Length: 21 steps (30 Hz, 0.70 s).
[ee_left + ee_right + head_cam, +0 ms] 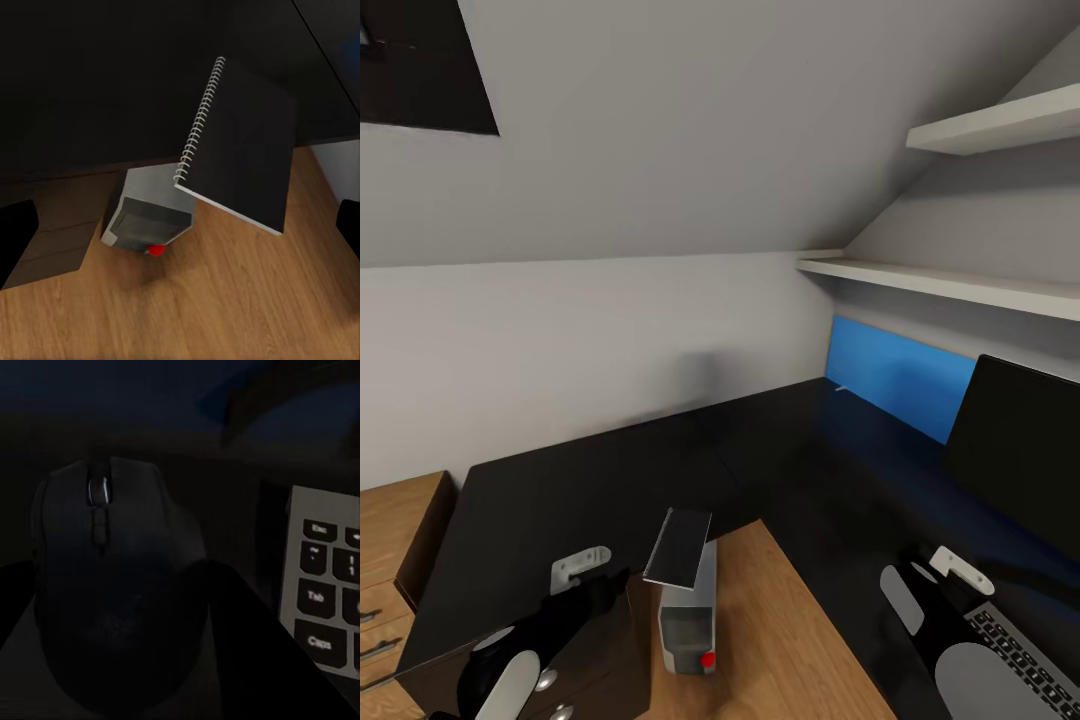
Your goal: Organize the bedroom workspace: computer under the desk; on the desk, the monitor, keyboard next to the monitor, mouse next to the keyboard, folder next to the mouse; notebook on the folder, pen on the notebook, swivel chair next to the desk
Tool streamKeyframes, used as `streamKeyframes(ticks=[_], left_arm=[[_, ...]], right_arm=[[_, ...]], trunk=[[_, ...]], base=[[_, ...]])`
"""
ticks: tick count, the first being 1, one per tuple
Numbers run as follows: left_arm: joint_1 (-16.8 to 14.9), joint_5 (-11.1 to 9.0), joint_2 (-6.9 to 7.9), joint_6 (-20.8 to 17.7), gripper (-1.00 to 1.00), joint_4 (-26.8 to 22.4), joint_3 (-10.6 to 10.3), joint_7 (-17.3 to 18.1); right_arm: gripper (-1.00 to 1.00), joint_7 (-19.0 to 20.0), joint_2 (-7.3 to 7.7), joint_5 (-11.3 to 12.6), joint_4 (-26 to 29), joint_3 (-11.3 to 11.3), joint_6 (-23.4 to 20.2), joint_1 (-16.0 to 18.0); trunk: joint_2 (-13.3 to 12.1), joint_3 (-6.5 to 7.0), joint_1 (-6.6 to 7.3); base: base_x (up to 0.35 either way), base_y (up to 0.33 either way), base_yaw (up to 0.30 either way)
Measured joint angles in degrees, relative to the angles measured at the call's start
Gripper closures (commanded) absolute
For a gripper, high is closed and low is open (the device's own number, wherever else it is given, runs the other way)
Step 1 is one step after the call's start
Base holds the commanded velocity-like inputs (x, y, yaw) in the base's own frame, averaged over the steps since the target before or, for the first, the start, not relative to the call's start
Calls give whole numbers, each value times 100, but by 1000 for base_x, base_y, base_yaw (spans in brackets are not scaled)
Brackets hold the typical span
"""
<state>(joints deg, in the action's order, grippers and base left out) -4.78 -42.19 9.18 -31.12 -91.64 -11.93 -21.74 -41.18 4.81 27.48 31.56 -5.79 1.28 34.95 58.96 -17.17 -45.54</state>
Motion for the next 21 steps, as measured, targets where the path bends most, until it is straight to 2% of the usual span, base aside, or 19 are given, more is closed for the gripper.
streamKeyframes(ticks=[1, 21], left_arm=[[0, 0, 0, -1, -100, 1, 0, 0], [0, -1, 0, 2, -100, 5, 0, -1]], right_arm=[[-100, -2, 0, 0, 0, 1, -1, 0], [-100, -15, -2, 14, 11, 12, 9, 0]], trunk=[[0, 0, 0], [0, 0, 0]], base=[[0, 0, 0], [0, 0, 0]])
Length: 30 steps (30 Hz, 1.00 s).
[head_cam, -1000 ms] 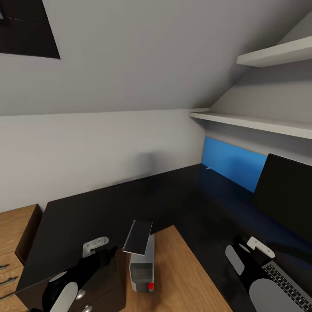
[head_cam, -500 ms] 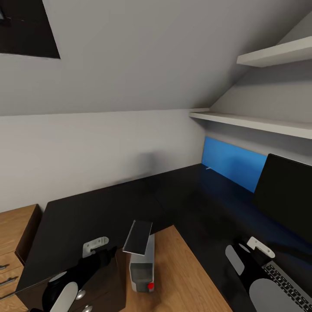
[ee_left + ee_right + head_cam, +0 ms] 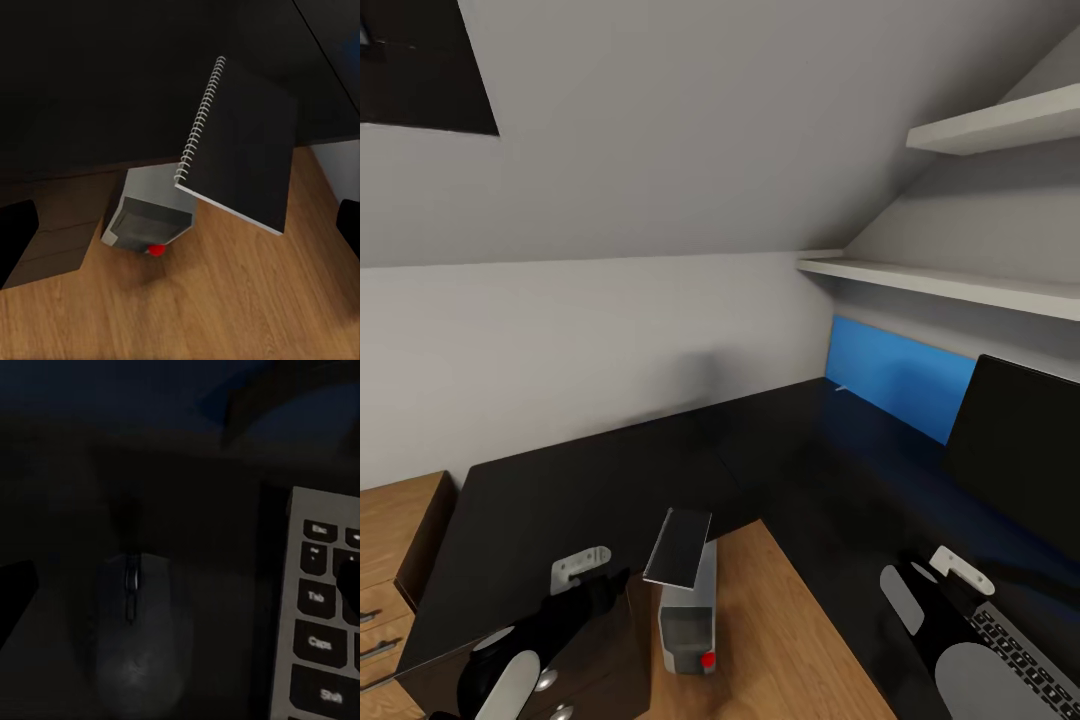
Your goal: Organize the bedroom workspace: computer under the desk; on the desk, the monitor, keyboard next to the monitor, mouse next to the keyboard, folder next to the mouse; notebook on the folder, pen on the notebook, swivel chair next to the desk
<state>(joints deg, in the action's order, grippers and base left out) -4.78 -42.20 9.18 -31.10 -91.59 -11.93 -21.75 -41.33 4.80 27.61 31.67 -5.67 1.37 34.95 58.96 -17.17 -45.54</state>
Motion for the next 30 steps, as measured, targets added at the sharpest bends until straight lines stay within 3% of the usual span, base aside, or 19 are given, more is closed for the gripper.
streamKeyframes(ticks=[4, 11, 18, 30], left_arm=[[0, 0, 0, -2, -100, 0, 0, -4], [1, 5, 0, -4, -100, -1, 5, -7], [1, 17, 0, -60, -100, -2, -5, -8], [2, 69, 0, -69, -100, -2, -12, -7]], right_arm=[[-100, -16, -50, 7, 264, 4, -12, 0], [-100, -29, -282, -135, 462, 73, -18, -1], [-100, -46, -543, -388, 484, 407, -11, -6], [-100, -16, -904, -459, 476, 941, -19, -22]], trunk=[[0, 0, 0], [0, 0, 0], [0, 0, 0], [0, 0, 0]], base=[[0, 0, 0], [0, 0, 124], [0, 0, 254], [0, 0, 277]])
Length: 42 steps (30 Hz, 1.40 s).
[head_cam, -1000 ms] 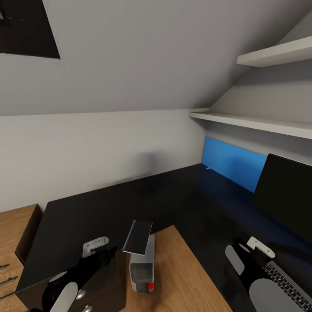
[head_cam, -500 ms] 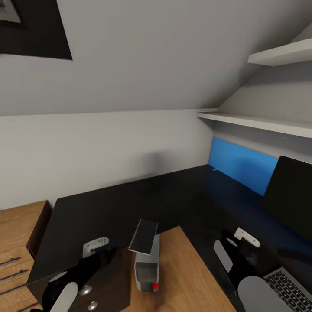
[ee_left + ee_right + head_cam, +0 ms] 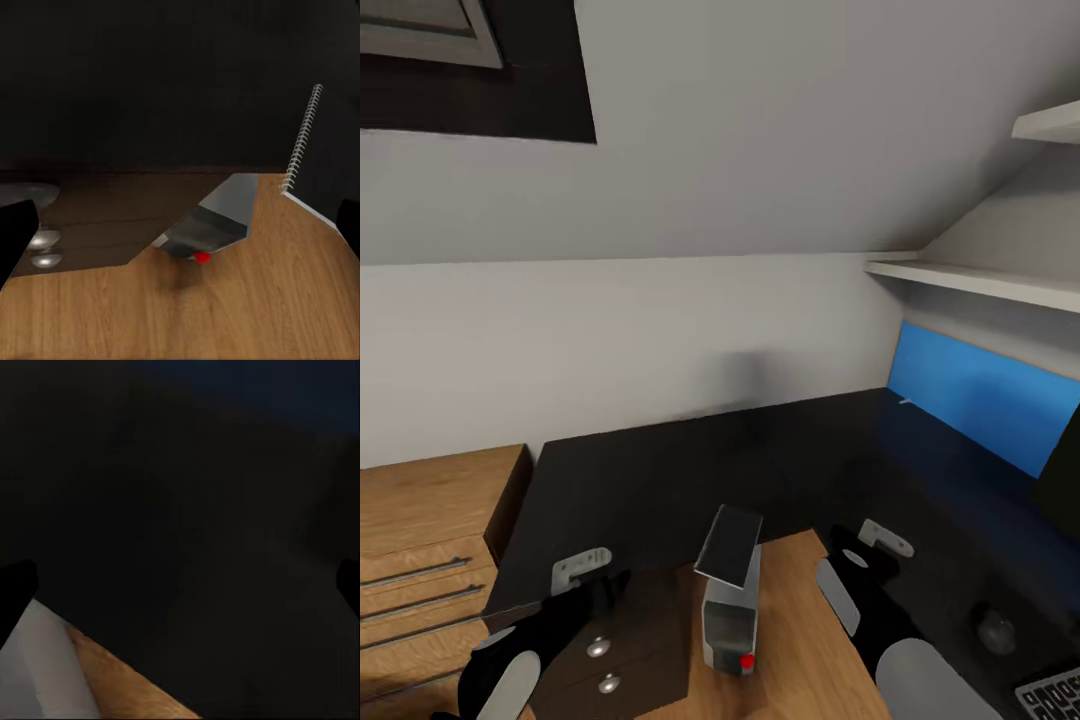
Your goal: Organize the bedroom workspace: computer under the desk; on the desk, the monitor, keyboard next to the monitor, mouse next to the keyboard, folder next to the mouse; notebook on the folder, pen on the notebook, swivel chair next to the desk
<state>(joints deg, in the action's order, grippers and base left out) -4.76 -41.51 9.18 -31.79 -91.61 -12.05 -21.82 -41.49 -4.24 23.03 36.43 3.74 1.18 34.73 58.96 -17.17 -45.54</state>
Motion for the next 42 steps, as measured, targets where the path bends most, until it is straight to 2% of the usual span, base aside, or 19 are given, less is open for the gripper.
streamKeyframes(ticks=[4, 9, 24, 28, 33, 36, 37, 42], left_arm=[[0, 8, 5, 2, -100, 0, -3, 0], [0, 10, 8, 3, -100, 0, -3, 0], [0, 50, 3, 18, -100, 28, -15, -1], [10, 168, 1, 53, -100, 216, -27, 9], [428, 334, 3, 144, -100, 578, -47, 35], [735, 537, 17, 424, -100, 654, -51, 41], [897, 685, 30, 677, -100, 694, -49, 47], [1261, 1139, 77, 1535, -100, 1033, -57, 54]], right_arm=[[-100, 8, -68, 0, -14, 326, 3, -4], [-100, 18, -87, 4, -26, 584, 15, -5], [-100, 21, -172, -1, -29, 794, 10, -14], [-100, 21, -183, -2, -29, 841, 10, -14], [-100, 20, -194, -2, -23, 907, 4, -15], [-100, 16, -195, 0, -17, 989, 3, -15], [-100, 14, -196, 3, -14, 1030, 2, -15], [-100, 12, -196, 6, -15, 1085, -1, -15]], trunk=[[0, 0, -1], [0, 0, 0], [0, 0, 0], [0, 0, 0], [0, -1, 0], [1, -2, 0], [1, -2, 1], [0, -2, 0]], base=[[-49, 0, 278], [-56, 0, 278], [-4, 0, 278], [0, 0, 279], [0, 0, 278], [0, 0, 278], [0, 0, 278], [0, 0, 278]])
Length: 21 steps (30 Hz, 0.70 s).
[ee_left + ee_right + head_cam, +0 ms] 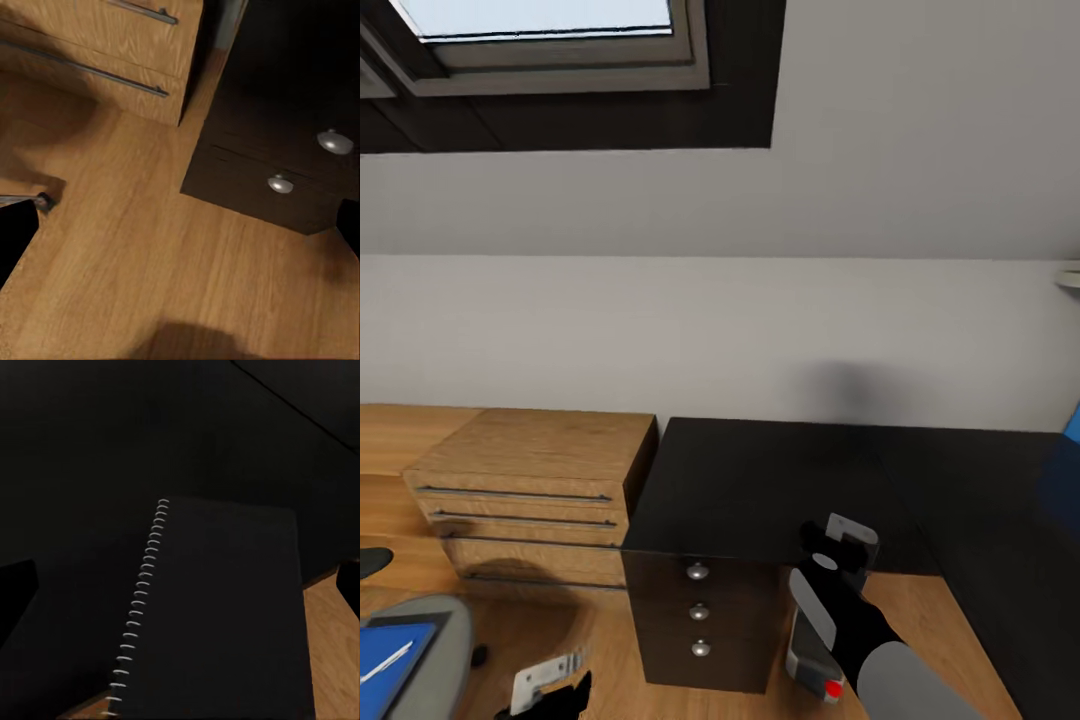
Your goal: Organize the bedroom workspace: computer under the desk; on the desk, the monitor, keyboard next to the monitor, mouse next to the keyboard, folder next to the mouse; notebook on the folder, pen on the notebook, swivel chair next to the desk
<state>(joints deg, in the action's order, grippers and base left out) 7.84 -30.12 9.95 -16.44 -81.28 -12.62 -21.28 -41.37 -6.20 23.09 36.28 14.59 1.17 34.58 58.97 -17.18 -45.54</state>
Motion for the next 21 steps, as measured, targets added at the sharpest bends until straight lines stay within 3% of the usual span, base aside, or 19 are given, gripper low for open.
streamKeyframes(ticks=[6, 12, 21], left_arm=[[164, 387, 8, 975, -100, 756, -199, 0], [209, 537, 2, 1737, -100, 1626, -477, -22], [219, 707, -88, 2752, -100, 2821, -703, -33]], right_arm=[[-100, -1, -26, 1, 2, 20, 0, -2], [-100, 10, -77, 2, -19, 29, 5, -5], [-100, 38, -112, 1, -39, 85, 10, -8]], trunk=[[0, 0, 0], [0, 0, 0], [0, -7, 0]], base=[[0, 0, 278], [0, 0, 278], [0, 0, 279]])
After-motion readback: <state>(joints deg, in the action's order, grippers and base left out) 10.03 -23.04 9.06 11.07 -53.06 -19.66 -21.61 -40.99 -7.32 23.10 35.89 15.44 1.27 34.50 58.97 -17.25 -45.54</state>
